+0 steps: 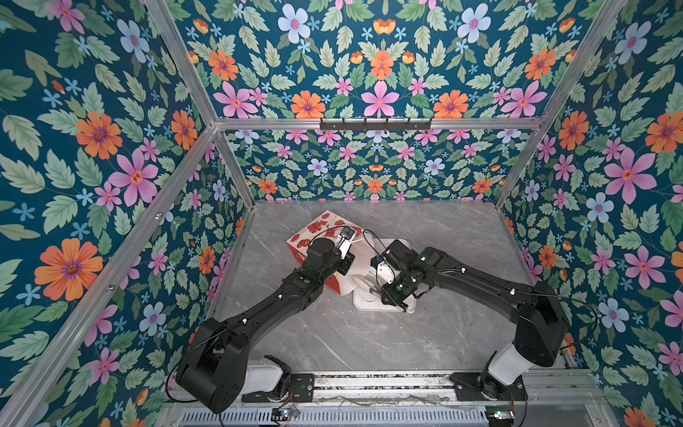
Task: Take the fake bread out of the paper bag
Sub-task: 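Move the tongs in the right gripper toward the bag opening, then insert the tongs into the bag and pinch the yellow bread with the right gripper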
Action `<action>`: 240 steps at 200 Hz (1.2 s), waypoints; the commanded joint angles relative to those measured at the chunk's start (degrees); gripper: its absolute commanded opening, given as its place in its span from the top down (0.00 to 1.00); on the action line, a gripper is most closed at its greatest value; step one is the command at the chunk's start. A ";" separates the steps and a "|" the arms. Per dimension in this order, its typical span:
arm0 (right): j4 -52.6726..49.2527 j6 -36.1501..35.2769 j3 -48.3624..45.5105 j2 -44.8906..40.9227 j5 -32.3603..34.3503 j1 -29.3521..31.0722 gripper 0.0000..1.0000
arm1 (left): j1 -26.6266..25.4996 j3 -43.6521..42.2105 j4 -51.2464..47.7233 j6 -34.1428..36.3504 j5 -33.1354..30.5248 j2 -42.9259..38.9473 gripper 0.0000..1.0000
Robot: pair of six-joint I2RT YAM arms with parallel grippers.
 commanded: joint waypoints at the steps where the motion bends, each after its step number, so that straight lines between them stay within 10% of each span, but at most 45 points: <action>1: 0.38 -0.56 0.41 0.20 0.71 0.07 0.71 | -0.05 -0.05 1.28 0.11 0.06 -0.18 1.00; 104: 17.16 8.15 -5.48 -3.08 -0.07 -0.20 0.70 | -0.05 -1.45 1.05 0.56 0.97 -1.67 1.00; 240: 41.95 26.89 -13.48 -0.62 -20.35 -6.94 0.57 | -0.09 -1.11 -0.04 1.42 0.11 -1.59 1.00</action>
